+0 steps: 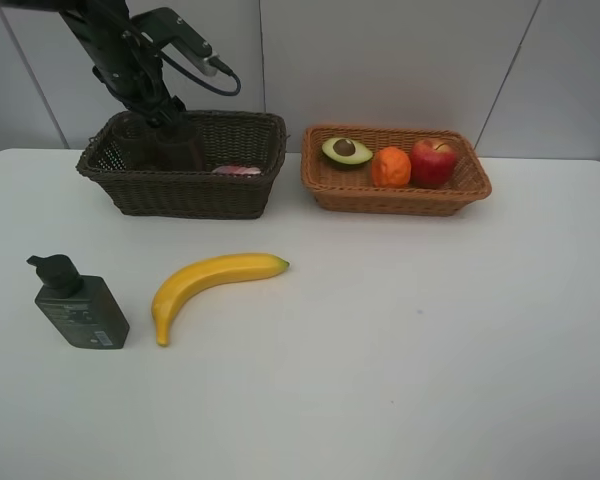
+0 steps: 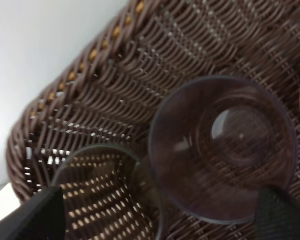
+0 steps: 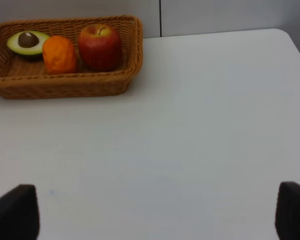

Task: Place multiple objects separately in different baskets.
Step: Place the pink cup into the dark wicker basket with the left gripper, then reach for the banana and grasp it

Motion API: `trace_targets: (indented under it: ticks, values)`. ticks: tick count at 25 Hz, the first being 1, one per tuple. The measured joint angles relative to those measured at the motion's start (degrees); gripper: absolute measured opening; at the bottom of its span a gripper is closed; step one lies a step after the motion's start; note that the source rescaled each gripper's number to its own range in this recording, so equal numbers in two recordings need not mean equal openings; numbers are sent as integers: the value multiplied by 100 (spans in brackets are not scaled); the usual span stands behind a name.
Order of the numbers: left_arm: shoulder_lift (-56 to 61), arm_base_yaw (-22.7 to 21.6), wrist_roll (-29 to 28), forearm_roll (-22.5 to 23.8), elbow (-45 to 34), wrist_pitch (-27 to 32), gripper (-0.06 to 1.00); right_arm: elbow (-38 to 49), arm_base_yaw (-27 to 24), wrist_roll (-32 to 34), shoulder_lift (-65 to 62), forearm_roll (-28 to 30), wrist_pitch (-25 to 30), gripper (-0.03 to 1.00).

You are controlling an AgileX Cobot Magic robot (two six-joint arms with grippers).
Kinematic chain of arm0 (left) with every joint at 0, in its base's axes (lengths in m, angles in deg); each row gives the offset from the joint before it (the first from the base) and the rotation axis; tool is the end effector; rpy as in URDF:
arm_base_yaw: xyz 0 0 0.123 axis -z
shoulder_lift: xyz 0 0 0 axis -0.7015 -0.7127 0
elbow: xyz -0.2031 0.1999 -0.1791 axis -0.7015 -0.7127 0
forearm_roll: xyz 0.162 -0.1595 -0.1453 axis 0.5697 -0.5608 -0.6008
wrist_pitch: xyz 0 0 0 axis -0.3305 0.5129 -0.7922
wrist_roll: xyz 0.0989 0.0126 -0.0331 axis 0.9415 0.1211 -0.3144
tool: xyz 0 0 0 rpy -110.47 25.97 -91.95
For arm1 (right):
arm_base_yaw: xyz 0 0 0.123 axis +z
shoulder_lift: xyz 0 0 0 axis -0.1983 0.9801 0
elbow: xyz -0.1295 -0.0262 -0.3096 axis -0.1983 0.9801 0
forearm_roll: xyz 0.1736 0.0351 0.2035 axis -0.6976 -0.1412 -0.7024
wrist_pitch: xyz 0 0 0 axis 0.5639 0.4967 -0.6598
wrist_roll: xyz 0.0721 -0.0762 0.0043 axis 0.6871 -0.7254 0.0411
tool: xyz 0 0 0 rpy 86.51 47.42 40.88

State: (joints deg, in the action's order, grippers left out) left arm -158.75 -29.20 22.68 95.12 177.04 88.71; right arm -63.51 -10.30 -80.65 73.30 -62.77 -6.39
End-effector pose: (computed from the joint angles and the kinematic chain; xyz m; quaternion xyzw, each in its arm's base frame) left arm 0.5030 -0.1226 0.2386 0.3247 0.9017 0.0952 0.2691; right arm -0.0302 -0.0089 0.2872 0.0169 0.8416 -0.0249 0.5393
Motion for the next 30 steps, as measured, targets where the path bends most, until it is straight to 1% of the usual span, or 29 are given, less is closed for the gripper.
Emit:
trace_targets:
  ticks: [4, 7, 20, 25, 30]
  values:
    - [223, 0, 35, 0, 0, 46, 100, 0, 0, 0, 0, 0, 0, 100]
    - [341, 0, 124, 0, 0, 222, 100, 0, 0, 0, 0, 0, 0, 100]
    - [934, 25, 285, -1, 0, 1566, 100, 0, 0, 0, 0, 0, 0, 100]
    - [1097, 332, 421, -23, 0, 1925, 100, 0, 0, 0, 0, 0, 0, 100]
    - [1122, 760, 466, -200, 0, 2115, 100, 0, 0, 0, 0, 0, 0, 100]
